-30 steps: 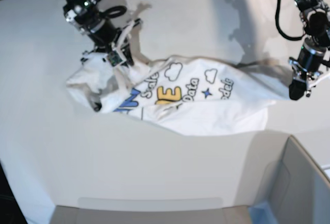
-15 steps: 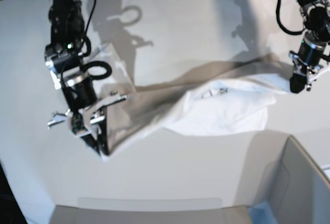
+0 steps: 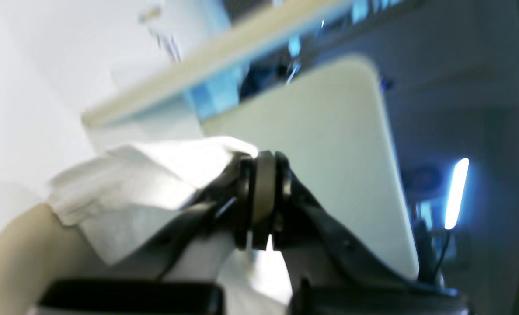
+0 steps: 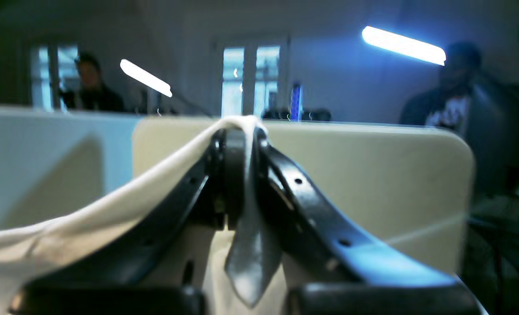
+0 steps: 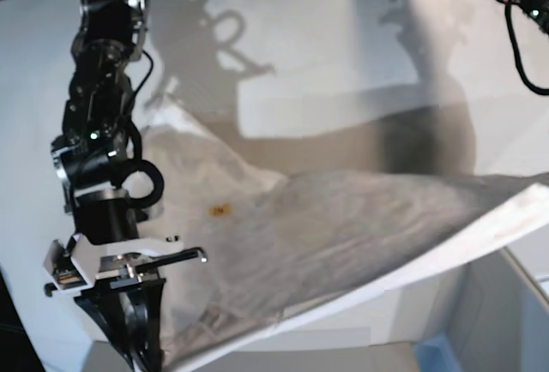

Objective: Layout the t-shirt on the table in an organized manner, then fold the t-shirt properly
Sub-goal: 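Lift the shirt high with both grippers and flip it over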

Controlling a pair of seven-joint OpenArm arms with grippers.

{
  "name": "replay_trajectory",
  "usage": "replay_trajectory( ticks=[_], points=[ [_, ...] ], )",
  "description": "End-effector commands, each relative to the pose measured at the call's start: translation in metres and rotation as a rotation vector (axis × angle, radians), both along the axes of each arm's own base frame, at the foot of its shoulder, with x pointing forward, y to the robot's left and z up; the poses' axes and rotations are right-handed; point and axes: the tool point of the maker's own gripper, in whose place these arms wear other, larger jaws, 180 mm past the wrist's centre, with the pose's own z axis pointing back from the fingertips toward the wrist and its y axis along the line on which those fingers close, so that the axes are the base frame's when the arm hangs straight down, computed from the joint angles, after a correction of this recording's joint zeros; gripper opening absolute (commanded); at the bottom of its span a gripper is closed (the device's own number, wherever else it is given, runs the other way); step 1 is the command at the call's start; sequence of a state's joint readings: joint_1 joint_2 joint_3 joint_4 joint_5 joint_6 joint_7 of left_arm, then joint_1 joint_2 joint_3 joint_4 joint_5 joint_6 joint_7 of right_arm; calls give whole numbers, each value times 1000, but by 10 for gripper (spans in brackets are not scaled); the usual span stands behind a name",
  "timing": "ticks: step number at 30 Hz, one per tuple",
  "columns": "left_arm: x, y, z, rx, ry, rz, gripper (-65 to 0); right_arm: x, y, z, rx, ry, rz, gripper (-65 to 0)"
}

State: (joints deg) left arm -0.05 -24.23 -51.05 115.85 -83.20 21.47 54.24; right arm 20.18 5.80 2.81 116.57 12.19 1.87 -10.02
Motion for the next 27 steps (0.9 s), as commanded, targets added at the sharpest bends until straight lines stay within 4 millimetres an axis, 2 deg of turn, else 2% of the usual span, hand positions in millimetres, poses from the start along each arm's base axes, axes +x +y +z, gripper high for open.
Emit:
replay_trajectory(
  ticks=[1,8,13,17,20,21,24,27],
  points=[
    [-1,4,24,18,-50,-3,-650,-11,-7,24,37,-102,-11,-650],
    [-10,30,69,57,-181,89,-650,-35,-30,54,143,-298,-69,-650],
    [-30,54,85,78,-234,193,-650,-54,-47,67,222,-428,-120,-650],
    [-52,77,111,136,-283,285,-650,-53,-48,66,224,-423,-124,-650],
    [-53,78,122,169,-292,288,-650,-38,-46,57,204,-330,-128,-650],
    [-49,76,123,171,-290,276,-650,-30,-45,53,194,-282,-130,-650],
    [-12,54,114,143,-263,167,-650,4,-50,32,164,-103,-158,-650],
    [31,37,86,68,-184,57,-650,30,-53,6,141,30,-177,-650]
  ],
)
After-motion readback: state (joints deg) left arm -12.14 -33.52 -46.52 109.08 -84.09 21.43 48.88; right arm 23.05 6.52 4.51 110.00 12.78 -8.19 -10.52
